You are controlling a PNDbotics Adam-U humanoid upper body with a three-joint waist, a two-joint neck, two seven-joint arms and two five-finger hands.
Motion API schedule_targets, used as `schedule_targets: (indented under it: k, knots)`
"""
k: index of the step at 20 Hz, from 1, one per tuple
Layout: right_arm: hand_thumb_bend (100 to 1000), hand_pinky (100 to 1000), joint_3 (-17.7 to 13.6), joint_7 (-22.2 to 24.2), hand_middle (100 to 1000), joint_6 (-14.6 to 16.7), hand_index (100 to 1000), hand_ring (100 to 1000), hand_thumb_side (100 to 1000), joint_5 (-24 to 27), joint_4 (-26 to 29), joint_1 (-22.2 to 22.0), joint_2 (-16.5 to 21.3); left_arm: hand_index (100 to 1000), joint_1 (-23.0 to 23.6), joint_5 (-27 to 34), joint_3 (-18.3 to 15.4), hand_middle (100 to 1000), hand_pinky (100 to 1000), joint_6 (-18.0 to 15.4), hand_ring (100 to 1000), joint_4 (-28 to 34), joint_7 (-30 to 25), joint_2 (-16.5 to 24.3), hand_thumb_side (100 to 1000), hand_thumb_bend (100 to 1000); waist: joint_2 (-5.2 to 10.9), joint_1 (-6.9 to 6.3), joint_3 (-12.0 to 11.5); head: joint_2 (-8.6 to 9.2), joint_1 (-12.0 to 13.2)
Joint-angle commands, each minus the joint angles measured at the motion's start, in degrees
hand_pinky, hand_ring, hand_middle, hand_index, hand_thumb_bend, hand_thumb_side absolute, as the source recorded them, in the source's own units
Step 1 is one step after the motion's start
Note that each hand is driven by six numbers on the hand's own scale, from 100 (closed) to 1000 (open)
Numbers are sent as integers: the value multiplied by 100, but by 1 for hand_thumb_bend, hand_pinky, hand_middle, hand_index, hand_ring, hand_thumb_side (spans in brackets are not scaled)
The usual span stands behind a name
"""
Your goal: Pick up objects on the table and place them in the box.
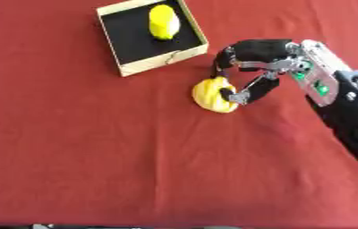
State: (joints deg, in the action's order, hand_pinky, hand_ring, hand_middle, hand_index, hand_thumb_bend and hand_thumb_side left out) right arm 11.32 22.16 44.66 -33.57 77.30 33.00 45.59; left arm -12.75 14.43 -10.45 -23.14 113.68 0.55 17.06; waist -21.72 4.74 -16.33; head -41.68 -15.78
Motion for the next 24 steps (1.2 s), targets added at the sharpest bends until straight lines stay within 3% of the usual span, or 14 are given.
schedule_targets:
  k: [1, 7, 11, 16, 17, 18, 24]
  knots:
    - [100, 620, -49, 356, 400, 686, 597, 687, 265, -233, -152, 38, 81, 854, -76, 16, -10, 761, 874, -2, 783, 91, -30, 56, 723, 126, 77, -29, 4, 95, -63]
    - [100, 587, -53, -83, 302, 544, 469, 640, 246, 14, -191, -30, 54, 853, -82, 31, -11, 762, 874, 1, 784, 91, -33, 57, 722, 125, 92, -45, 20, 106, -14]
    - [100, 574, -226, -141, 278, 369, 440, 623, 227, 623, 248, -78, 160, 853, -71, 32, -11, 762, 874, 6, 784, 91, -30, 67, 722, 125, 111, -55, 68, 90, 46]
    - [100, 571, -496, 103, 263, 64, 425, 618, 206, 1586, 875, -12, 326, 852, -52, 34, -11, 763, 874, 16, 785, 91, -32, 76, 721, 126, 139, -60, 114, 75, 78]
    - [100, 570, -556, 152, 263, -3, 422, 616, 281, 1765, 957, 49, 345, 852, -49, 36, -9, 763, 874, 17, 785, 91, -34, 79, 721, 126, 149, -61, 124, 73, 85]
    - [100, 569, -607, 203, 260, -70, 421, 614, 202, 1934, 1020, 119, 364, 852, -48, 37, -9, 763, 873, 17, 785, 91, -34, 82, 721, 126, 157, -61, 130, 71, 91]
    - [100, 564, -632, 568, 263, -377, 426, 609, 199, 2564, 801, 908, 344, 852, -42, 48, 5, 764, 873, 15, 786, 91, -44, 110, 719, 125, 201, -42, 124, 39, 85]
